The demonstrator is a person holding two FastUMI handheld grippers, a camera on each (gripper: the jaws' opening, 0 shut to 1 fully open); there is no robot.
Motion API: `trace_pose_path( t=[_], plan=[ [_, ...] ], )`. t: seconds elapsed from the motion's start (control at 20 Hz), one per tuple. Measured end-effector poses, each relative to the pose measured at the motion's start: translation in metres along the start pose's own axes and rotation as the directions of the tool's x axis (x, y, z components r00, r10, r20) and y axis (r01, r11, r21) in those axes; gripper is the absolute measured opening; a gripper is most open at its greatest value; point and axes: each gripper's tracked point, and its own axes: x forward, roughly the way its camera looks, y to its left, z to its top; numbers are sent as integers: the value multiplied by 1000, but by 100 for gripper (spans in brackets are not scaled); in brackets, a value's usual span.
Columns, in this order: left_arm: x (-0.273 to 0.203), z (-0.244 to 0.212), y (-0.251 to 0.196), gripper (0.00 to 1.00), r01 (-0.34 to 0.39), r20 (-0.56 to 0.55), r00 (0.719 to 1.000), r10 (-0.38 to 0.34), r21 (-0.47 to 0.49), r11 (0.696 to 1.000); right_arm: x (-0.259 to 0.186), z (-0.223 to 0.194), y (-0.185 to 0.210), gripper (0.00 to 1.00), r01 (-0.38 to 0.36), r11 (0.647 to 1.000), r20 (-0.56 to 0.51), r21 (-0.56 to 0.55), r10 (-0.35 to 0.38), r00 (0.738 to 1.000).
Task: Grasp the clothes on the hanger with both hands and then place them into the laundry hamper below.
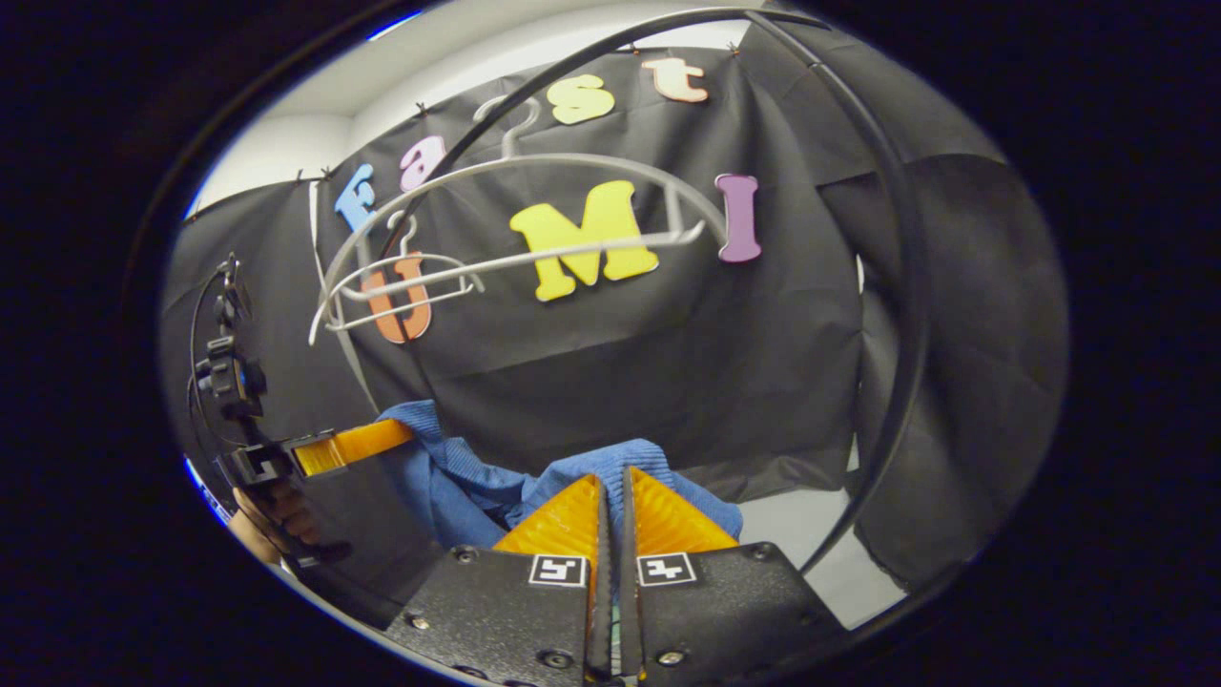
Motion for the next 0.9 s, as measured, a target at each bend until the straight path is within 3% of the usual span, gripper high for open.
trace_pose_path(
  t=[0.1,0.4,0.65,0.7,0.75,0.9],
  plan=[
    [3,-1,5,1,-38,-1,999,38,14,999,7,-15,24,6,-50,999,-7,-21,50,999],
    [9,-16,22,2,-91,-31,995,89,-33,995,51,-41,82,7,-148,989,-15,18,148,989],
    [27,-24,35,2,-111,-34,993,110,-11,994,90,-52,95,6,-146,989,28,-31,147,989],
    [31,-27,42,7,-119,-38,992,119,-8,993,99,-54,94,6,-142,990,29,-24,142,989],
    [36,-28,48,2,-130,-47,990,130,-4,992,107,-58,94,6,-136,991,25,-15,136,990],
    [52,-50,67,2,-151,-121,981,151,13,988,140,-76,98,8,-150,989,-48,-2,150,988]
  ],
)
